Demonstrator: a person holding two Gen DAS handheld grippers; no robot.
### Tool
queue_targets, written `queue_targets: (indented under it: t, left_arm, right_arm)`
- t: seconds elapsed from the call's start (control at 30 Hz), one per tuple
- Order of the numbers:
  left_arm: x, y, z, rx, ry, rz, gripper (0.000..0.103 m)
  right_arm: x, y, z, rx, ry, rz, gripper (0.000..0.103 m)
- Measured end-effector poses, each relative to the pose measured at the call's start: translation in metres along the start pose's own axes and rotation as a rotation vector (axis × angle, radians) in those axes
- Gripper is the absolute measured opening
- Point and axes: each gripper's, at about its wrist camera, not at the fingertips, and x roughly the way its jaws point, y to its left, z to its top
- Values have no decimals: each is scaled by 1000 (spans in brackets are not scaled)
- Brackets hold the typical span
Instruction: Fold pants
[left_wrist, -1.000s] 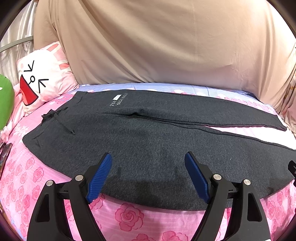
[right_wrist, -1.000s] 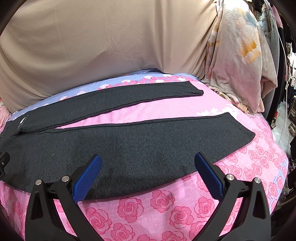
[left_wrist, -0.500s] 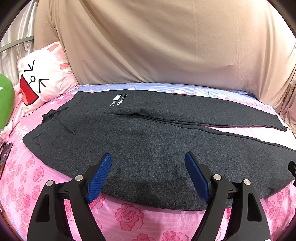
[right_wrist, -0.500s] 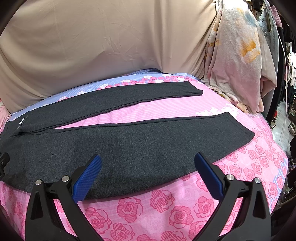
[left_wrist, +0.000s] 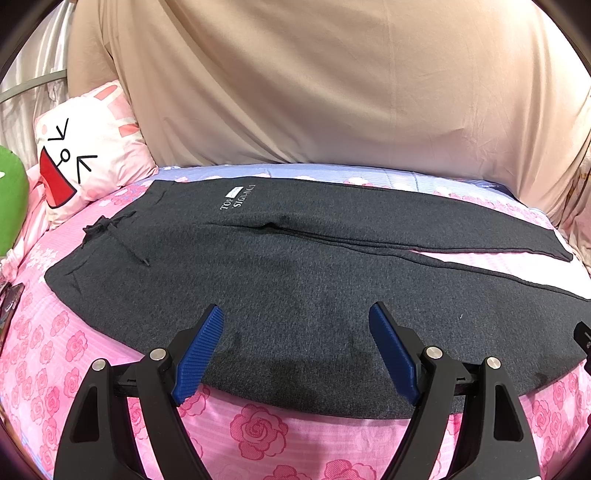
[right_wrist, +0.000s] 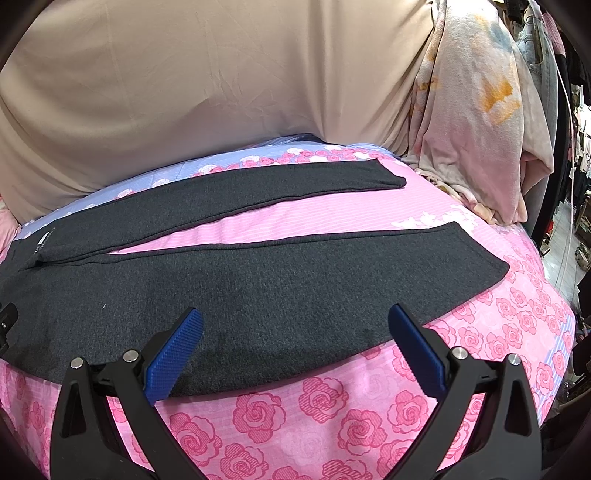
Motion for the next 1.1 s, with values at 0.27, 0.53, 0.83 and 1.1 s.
queue_targets:
  t: [0.27,0.53,0.83,1.1]
  left_arm:
    - [6,4,2,-21,28,-30,85]
    - [34,72,51,-120,96,-150,85]
    - [158,220,166,-373,261,4,85]
    - [276,297,207,-545,424,97,85]
  right_arm:
    - [9,4,1,-19,54,27,98]
    - [47,-30,59,-89,99,76,98]
    - [176,-111,177,36,233,-6,98]
    - [274,-152,227,327,373,39,98]
